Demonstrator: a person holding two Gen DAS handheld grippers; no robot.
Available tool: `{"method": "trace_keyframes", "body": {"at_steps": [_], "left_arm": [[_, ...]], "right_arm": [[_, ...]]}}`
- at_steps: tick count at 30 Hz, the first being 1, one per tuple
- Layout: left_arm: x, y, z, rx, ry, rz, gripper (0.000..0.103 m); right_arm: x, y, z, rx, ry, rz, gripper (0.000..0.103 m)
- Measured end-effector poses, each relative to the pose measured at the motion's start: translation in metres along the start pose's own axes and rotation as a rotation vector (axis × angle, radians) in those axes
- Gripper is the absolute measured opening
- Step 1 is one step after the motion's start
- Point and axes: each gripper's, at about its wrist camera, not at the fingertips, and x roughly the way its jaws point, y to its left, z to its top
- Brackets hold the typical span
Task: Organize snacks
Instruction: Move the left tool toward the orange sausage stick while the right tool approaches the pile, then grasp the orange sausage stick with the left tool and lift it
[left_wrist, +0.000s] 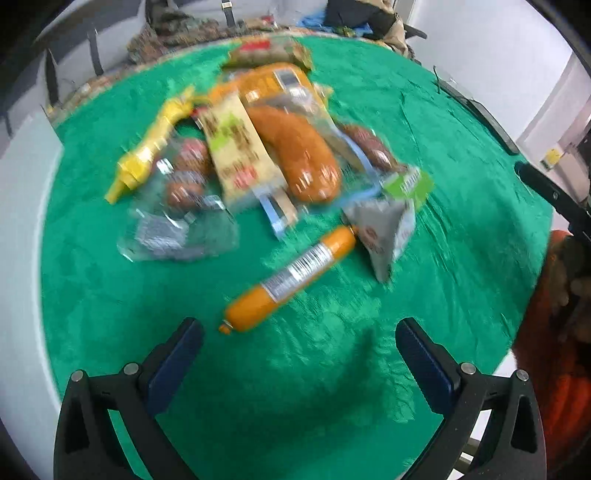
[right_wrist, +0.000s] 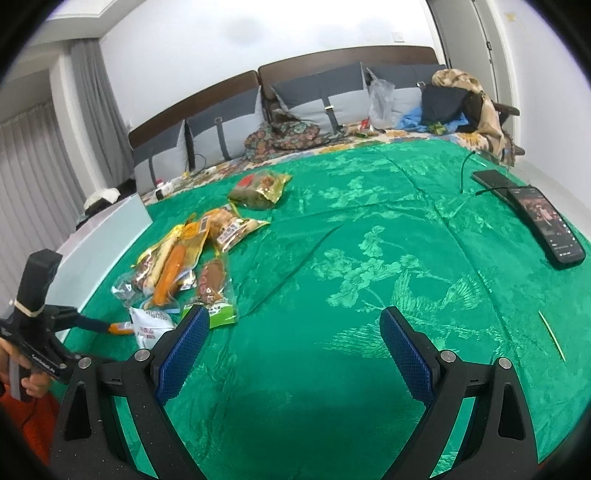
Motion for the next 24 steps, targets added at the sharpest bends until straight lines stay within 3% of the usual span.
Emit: {"method": "trace_keyframes", "body": {"at_steps": [3,5,6,7,8,11,14,17,18,20,21,22,24], "left_arm": [[0.005,-0.007,0.011,0.073,-0.009,0.11,0.097],[0.018,-0.008,0.021,0.11,0.021,0.137,0.07],[0.023,-0.01,0.022,0.115,0.039,0.134,0.07],[0.023,-0.009,0.025,0.098,0.019,0.11,0.062],[0.026,-0.007,0.028,0.079,0.028,0.095,0.048],[0.025,-0.012,0.022,0.04,0.038,0.041,0.025],[0.019,-0.03,0.001,0.035,0.044,0.047,0.021],[0.013,-0.035,-0.01,-0.035,0.032,0.082,0.024],[0.014,-0.034,-0.012,-0.062,0.02,0.106,0.029],[0.016,-0.034,-0.012,-0.083,-0.013,0.154,0.064],[0.018,-0.036,-0.011,-0.082,-0.027,0.172,0.066],[0.022,-0.037,-0.01,-0.077,-0.036,0.176,0.065],[0.021,-0.039,-0.008,-0.089,-0.066,0.124,0.036]], "right_arm": [[0.006,-0.002,-0.001,0.017,0.019,-0.001,0.095],[0.009,-0.004,-0.002,0.027,0.037,-0.003,0.095],[0.009,-0.004,-0.002,0.027,0.043,-0.004,0.095],[0.008,-0.004,-0.003,0.025,0.043,-0.004,0.095],[0.005,-0.004,-0.003,0.021,0.039,-0.008,0.095],[0.001,-0.007,-0.003,0.024,0.029,-0.017,0.095],[0.002,-0.013,-0.002,0.049,0.03,-0.023,0.095],[0.008,-0.018,-0.001,0.088,0.06,-0.012,0.095],[0.01,-0.018,-0.001,0.1,0.075,-0.002,0.095],[0.016,-0.017,-0.002,0.113,0.113,0.022,0.095],[0.018,-0.015,-0.004,0.109,0.133,0.034,0.095],[0.019,-0.013,-0.005,0.101,0.143,0.039,0.095],[0.019,-0.006,-0.007,0.075,0.158,0.046,0.095]]}}
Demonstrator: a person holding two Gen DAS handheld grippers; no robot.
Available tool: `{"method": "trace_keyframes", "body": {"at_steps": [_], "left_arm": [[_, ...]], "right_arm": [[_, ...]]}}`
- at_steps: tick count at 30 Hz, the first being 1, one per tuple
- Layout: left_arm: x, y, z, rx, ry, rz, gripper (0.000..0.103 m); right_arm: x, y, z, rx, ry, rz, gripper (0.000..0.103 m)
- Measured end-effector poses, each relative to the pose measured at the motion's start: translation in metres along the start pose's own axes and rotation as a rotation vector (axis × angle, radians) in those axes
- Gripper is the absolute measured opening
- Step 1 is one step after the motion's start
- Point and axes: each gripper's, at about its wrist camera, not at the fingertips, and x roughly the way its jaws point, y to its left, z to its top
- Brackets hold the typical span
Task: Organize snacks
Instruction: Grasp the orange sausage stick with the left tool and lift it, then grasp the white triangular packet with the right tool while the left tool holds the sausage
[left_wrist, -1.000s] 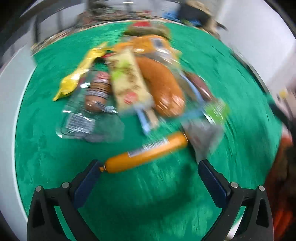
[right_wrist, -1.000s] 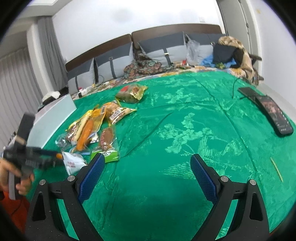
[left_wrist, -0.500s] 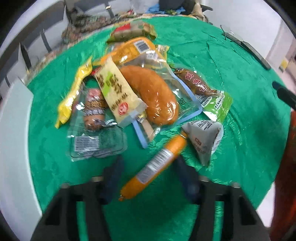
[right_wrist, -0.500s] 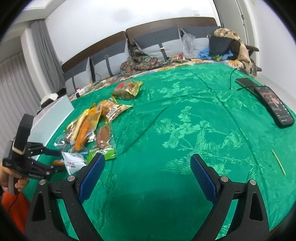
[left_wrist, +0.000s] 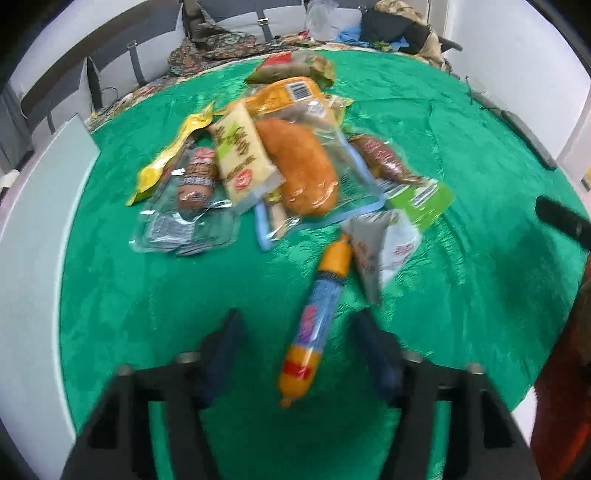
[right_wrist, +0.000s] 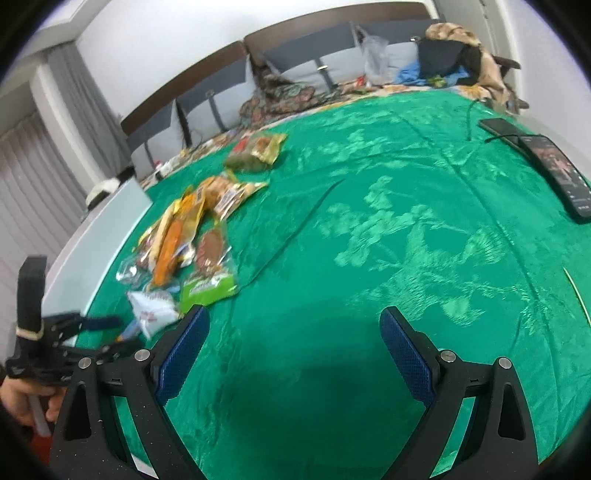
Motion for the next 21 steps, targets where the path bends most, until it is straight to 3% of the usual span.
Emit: {"method": "trace_keyframes", "body": {"at_steps": [1,4,9,12,15,16,17,19,21], "left_arm": [[0.0,-0.003,0.001,0.002,0.001,0.02,0.015],[-0.003,0.002,-0.003,-0.047,-0.01,0.014,0.015],[-0.027,0.036,-0.03,-0.284,-0.101,-0.047,0.015],[-0.044,0.053,-0.046,-0.334,-0.149,-0.053,0.015],[-0.056,0.067,-0.058,-0.375,-0.18,-0.063,0.015],[-0.058,0.071,-0.06,-0.384,-0.187,-0.066,0.015],[-0.06,0.075,-0.064,-0.392,-0.195,-0.068,0.015],[-0.067,0.081,-0.074,-0.403,-0.208,-0.07,0.015],[-0.071,0.086,-0.078,-0.425,-0.22,-0.086,0.015]], "right_arm": [[-0.001,0.004,-0.001,-0.018,0.004,0.003,0.095],[-0.003,0.016,-0.005,-0.071,0.009,-0.001,0.095],[0.002,0.054,-0.009,-0.112,0.067,0.098,0.094],[0.02,0.098,-0.009,-0.221,0.123,0.149,0.093],[0.051,0.133,-0.003,-0.286,0.171,0.118,0.09],[0.065,0.141,-0.002,-0.305,0.192,0.095,0.073],[0.077,0.146,-0.002,-0.318,0.23,0.076,0.042],[0.088,0.151,-0.003,-0.338,0.252,0.039,0.044],[0.087,0.153,-0.002,-0.359,0.263,0.024,0.039]]}}
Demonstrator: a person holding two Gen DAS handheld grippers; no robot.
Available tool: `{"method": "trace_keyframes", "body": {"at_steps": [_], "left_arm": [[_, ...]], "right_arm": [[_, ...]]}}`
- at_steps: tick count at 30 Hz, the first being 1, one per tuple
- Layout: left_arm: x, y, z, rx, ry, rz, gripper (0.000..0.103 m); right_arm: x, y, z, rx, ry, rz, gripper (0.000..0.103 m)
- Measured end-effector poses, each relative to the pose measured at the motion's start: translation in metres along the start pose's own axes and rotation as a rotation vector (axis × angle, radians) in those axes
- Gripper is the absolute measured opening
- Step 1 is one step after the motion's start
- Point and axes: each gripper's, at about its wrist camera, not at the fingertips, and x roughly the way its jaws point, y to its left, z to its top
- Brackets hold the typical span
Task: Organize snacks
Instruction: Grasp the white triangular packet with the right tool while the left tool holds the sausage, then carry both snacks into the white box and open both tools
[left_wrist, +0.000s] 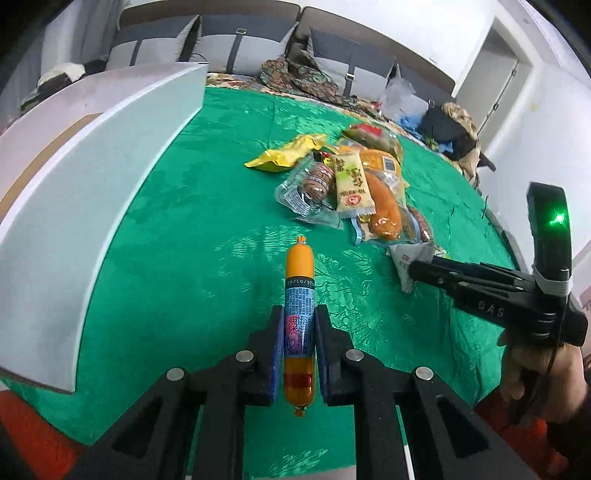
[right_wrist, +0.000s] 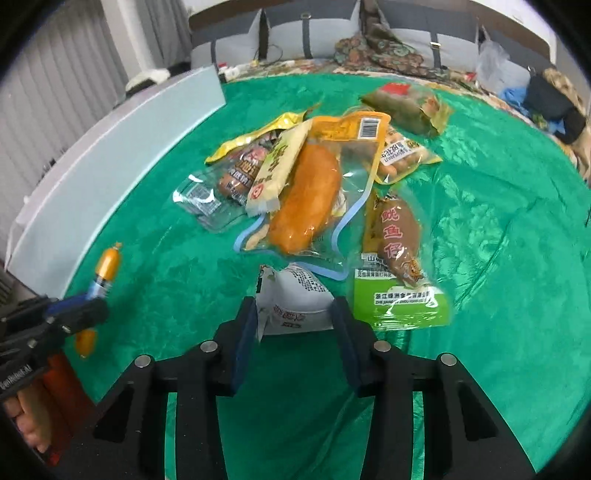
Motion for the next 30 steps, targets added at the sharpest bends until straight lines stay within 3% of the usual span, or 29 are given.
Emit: {"method": "trace_keyframes", "body": {"at_steps": [3,4,7,9,11,12,15,16,17,19,26,30], "left_arm": [[-0.011,0.004,0.004,-0.021,-0.024,-0.036,0.015],[-0.014,0.002,0.007,-0.021,-0.036,-0.049,0.015],[-0.02,0.0,0.01,-0.011,-0.049,-0.062,0.015],[-0.019,0.002,0.009,-0.015,-0.044,-0.06,0.015],[-0.016,0.006,0.007,-0.029,-0.036,-0.055,0.015],[-0.015,0.008,0.006,-0.039,-0.034,-0.053,0.015],[-0.015,0.012,0.007,-0.057,-0.034,-0.051,0.015],[-0.015,0.012,0.007,-0.057,-0.036,-0.05,0.015],[-0.017,0.012,0.007,-0.055,-0.039,-0.05,0.015],[-0.022,0.011,0.008,-0.054,-0.046,-0.059,0.015],[-0.069,0.023,0.029,-0.131,-0.13,-0.129,0.015],[-0.118,0.063,0.055,-0.191,-0.227,-0.085,0.015]], "right_arm": [[-0.014,-0.007,0.001,0.038,-0.009,0.016,0.013],[-0.017,-0.009,0.002,0.053,-0.009,0.02,0.011],[-0.021,-0.014,0.003,0.083,-0.002,0.025,0.011],[-0.013,-0.012,0.007,0.073,0.023,0.03,0.021],[-0.006,-0.005,0.007,0.053,0.038,0.021,0.053],[-0.005,-0.001,0.005,0.046,0.035,0.015,0.056],[0.005,0.01,0.003,0.023,0.037,-0.091,0.056],[0.008,0.009,0.003,0.036,0.037,-0.094,0.05],[0.01,0.008,0.002,0.048,0.046,-0.097,0.032],[0.007,0.004,0.001,0.075,0.036,-0.082,0.028],[-0.035,0.009,0.013,0.101,-0.069,0.052,0.026],[-0.063,0.049,0.049,0.062,-0.127,0.186,0.026]]}}
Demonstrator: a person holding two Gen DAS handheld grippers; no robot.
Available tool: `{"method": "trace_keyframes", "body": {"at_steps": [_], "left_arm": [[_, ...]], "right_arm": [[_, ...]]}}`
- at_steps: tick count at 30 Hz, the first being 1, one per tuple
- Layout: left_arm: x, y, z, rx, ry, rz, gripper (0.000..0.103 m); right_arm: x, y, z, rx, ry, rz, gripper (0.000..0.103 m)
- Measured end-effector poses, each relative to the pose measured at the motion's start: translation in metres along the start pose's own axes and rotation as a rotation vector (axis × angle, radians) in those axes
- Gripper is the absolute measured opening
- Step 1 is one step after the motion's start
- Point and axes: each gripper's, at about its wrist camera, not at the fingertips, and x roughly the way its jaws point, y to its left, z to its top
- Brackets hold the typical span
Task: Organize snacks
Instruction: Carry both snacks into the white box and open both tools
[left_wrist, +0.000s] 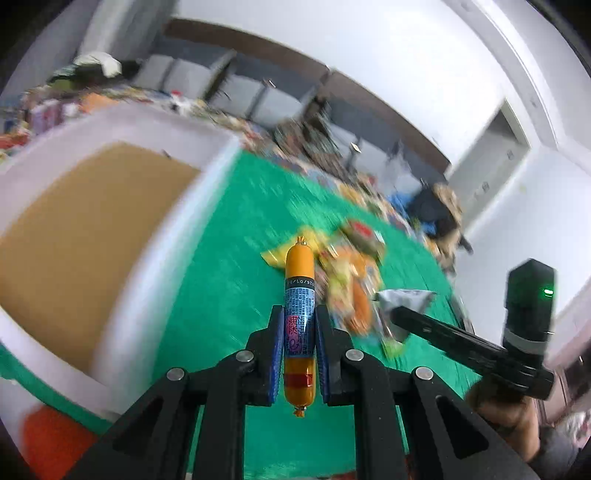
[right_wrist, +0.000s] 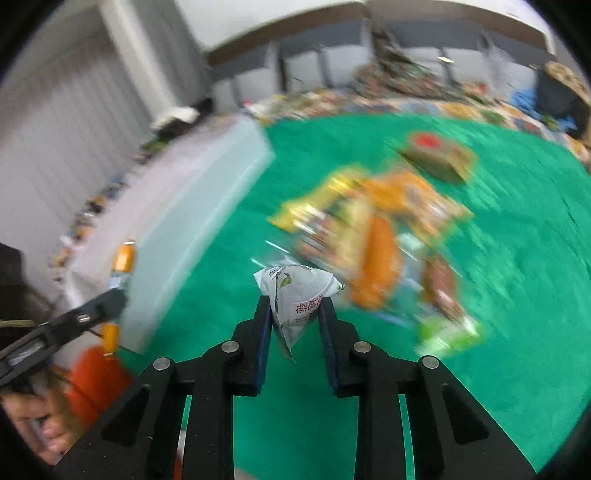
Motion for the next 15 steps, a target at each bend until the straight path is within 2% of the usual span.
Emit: {"method": "trace_keyframes", "body": {"at_steps": [3,6,9,12,13,14,15], "left_arm": [[-0.026,0.032,0.028,-0.016,-0.053,0.087,0.015],[-0.046,0.077,0.052,-0.046,-0.071,0.195,0.015],[-0.048,0.113,0.062,-0.058,-0.046,0.302,0.015],[-0.038,0.15,0.058,-0.093,0.029,0.415,0.018],[-0.035,0.158,0.055,-0.108,0.055,0.434,0.029],[-0.03,0.164,0.049,-0.126,0.08,0.449,0.055],[-0.029,0.171,0.045,-0.14,0.095,0.463,0.069]], "right_arm": [[0.0,0.053,0.036,-0.043,-0.028,0.133,0.026],[0.015,0.111,0.066,-0.111,-0.022,0.243,0.026],[0.043,0.166,0.084,-0.165,0.012,0.299,0.026],[0.084,0.203,0.096,-0.188,0.067,0.313,0.029],[0.094,0.209,0.097,-0.178,0.088,0.312,0.033],[0.107,0.214,0.097,-0.161,0.118,0.301,0.05],[0.114,0.216,0.097,-0.147,0.137,0.291,0.061]]}}
